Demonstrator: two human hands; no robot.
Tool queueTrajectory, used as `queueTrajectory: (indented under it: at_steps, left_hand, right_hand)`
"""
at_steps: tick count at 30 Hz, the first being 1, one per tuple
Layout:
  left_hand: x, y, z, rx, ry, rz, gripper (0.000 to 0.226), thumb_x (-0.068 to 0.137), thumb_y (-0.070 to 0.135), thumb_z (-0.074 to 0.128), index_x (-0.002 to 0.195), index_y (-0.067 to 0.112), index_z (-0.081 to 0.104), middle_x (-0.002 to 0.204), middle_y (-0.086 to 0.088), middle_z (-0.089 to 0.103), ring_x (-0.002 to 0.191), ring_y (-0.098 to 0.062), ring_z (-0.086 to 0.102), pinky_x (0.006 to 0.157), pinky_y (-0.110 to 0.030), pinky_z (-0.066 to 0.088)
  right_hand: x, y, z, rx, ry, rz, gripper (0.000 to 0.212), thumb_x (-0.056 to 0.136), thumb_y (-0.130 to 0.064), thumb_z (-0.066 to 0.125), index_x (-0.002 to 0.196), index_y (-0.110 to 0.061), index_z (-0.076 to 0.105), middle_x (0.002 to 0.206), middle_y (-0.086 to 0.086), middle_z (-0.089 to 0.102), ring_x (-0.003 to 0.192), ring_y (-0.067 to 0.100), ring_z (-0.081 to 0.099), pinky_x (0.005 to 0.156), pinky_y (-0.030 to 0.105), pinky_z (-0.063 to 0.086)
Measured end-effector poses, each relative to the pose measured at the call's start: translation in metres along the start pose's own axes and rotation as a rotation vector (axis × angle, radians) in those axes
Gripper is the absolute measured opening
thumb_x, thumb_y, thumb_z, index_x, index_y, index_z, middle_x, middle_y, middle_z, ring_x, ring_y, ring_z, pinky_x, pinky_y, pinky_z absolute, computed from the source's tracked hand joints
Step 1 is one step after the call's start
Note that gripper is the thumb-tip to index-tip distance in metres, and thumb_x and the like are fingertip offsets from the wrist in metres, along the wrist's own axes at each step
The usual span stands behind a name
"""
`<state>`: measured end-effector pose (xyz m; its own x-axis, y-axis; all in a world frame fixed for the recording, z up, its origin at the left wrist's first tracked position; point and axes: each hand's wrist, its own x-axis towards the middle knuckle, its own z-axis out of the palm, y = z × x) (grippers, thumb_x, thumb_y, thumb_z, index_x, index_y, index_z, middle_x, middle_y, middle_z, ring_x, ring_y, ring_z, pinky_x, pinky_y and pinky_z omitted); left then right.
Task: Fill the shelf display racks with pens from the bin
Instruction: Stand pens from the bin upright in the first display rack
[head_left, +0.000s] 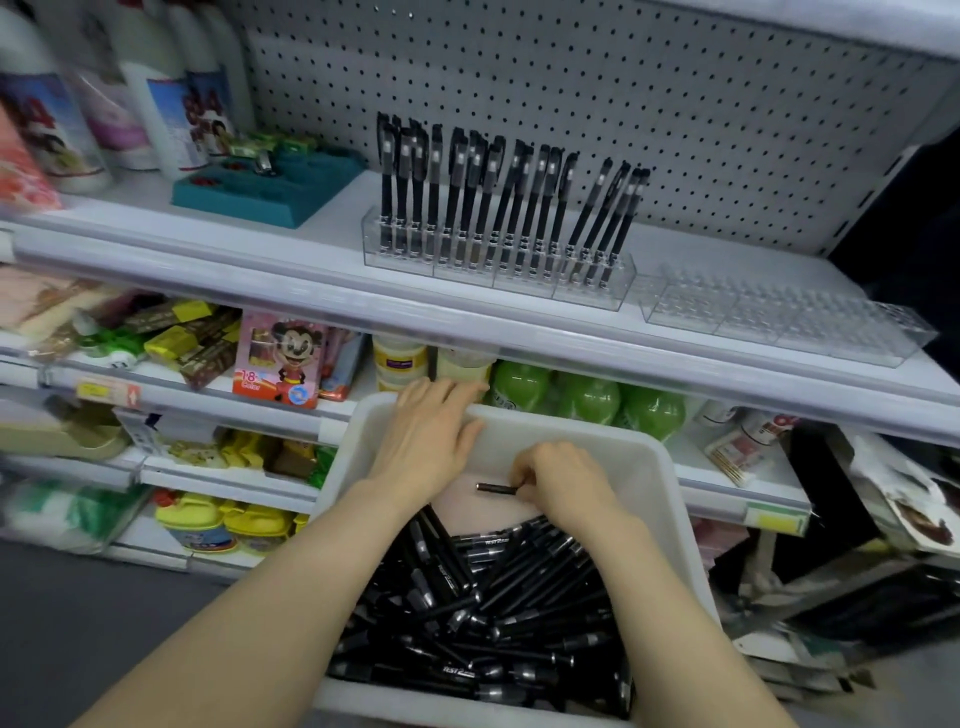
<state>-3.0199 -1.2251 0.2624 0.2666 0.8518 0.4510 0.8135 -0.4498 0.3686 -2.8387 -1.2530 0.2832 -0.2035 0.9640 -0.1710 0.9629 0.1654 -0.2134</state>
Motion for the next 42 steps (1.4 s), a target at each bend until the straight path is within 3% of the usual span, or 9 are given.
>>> queueTrajectory:
  at_steps: [6,11,15,21,24,29,32,37,42]
  left_hand:
    - [0.005,0.018,-0.014,0.02,0.096,0.177,0.031,0.098,0.038,0.043,0.098,0.02,0.068,0.094,0.003,0.06,0.097,-0.022,0.047,0.083,-0.035,0.042]
    - [0.009,0.025,-0.019,0.09,0.098,0.19,0.038,0.096,0.043,0.041,0.08,0.019,0.066,0.075,0.003,0.061,0.078,-0.023,0.051,0.067,-0.037,0.046]
    - [0.019,0.024,-0.034,-0.095,0.135,0.07,0.044,0.097,0.045,0.034,0.078,0.018,0.062,0.077,0.004,0.062,0.079,-0.019,0.047,0.07,-0.034,0.039]
    - [0.043,0.028,-0.05,-0.328,0.159,-0.039,0.029,0.099,0.035,0.044,0.089,0.016,0.064,0.083,0.006,0.062,0.083,-0.018,0.047,0.069,-0.031,0.029]
    - [0.053,0.034,-0.052,-0.353,0.132,-0.055,0.018,0.099,0.029,0.05,0.094,0.02,0.065,0.084,0.009,0.061,0.088,-0.016,0.047,0.07,-0.029,0.03]
    - [0.077,0.036,-0.066,-0.33,0.134,-0.04,0.016,0.099,0.03,0.05,0.095,0.023,0.064,0.085,0.01,0.06,0.092,-0.014,0.046,0.073,-0.03,0.036]
    - [0.096,0.024,-0.074,-0.168,0.171,0.005,0.028,0.099,0.033,0.048,0.119,0.021,0.064,0.112,0.008,0.059,0.109,-0.013,0.044,0.085,-0.023,0.034]
    - [0.121,-0.009,-0.074,0.165,0.173,0.0,0.045,0.096,0.024,0.057,0.14,0.013,0.049,0.14,-0.005,0.048,0.132,-0.024,0.037,0.108,-0.039,0.037]
    - [0.125,-0.022,-0.066,0.196,0.198,0.02,0.05,0.087,0.005,0.064,0.135,0.015,0.053,0.13,-0.003,0.053,0.119,-0.025,0.044,0.097,-0.038,0.045]
  right_hand:
    - [-0.007,-0.005,-0.032,0.457,0.234,-0.105,0.008,0.081,-0.016,0.075,0.087,-0.022,0.075,0.068,-0.021,0.061,0.061,-0.007,0.053,0.061,0.007,0.037]
    - [-0.008,0.0,-0.056,0.478,0.254,-0.14,0.005,0.083,-0.022,0.075,0.086,-0.025,0.074,0.079,-0.012,0.07,0.075,0.0,0.058,0.069,0.014,0.042]
    - [-0.011,0.012,-0.075,0.513,0.338,-0.08,0.015,0.083,-0.042,0.073,0.082,-0.027,0.073,0.074,-0.016,0.069,0.07,-0.005,0.059,0.065,0.011,0.042]
    - [-0.002,-0.002,-0.1,1.586,0.413,0.062,0.016,0.079,-0.003,0.075,0.092,-0.008,0.066,0.071,0.004,0.07,0.068,0.016,0.065,0.059,0.018,0.053]
    - [0.008,-0.018,-0.106,1.834,0.442,0.016,0.028,0.083,0.002,0.069,0.109,-0.001,0.06,0.076,0.007,0.071,0.07,0.014,0.068,0.064,0.018,0.056]
    - [0.023,-0.035,-0.123,1.498,0.516,0.012,0.007,0.087,-0.008,0.07,0.093,-0.008,0.068,0.078,0.005,0.071,0.073,0.012,0.068,0.065,0.021,0.054]
    - [0.038,-0.036,-0.149,1.341,0.624,-0.046,0.005,0.089,-0.008,0.067,0.088,-0.013,0.067,0.076,0.004,0.071,0.071,0.013,0.067,0.067,0.023,0.055]
    - [0.07,-0.043,-0.19,0.924,0.841,-0.062,0.01,0.092,-0.017,0.065,0.083,-0.024,0.066,0.076,-0.001,0.072,0.073,0.014,0.071,0.072,0.028,0.06]
    - [0.111,-0.05,-0.191,0.697,0.836,-0.084,0.022,0.092,-0.025,0.065,0.108,-0.011,0.071,0.084,-0.001,0.072,0.081,0.017,0.071,0.08,0.04,0.059]
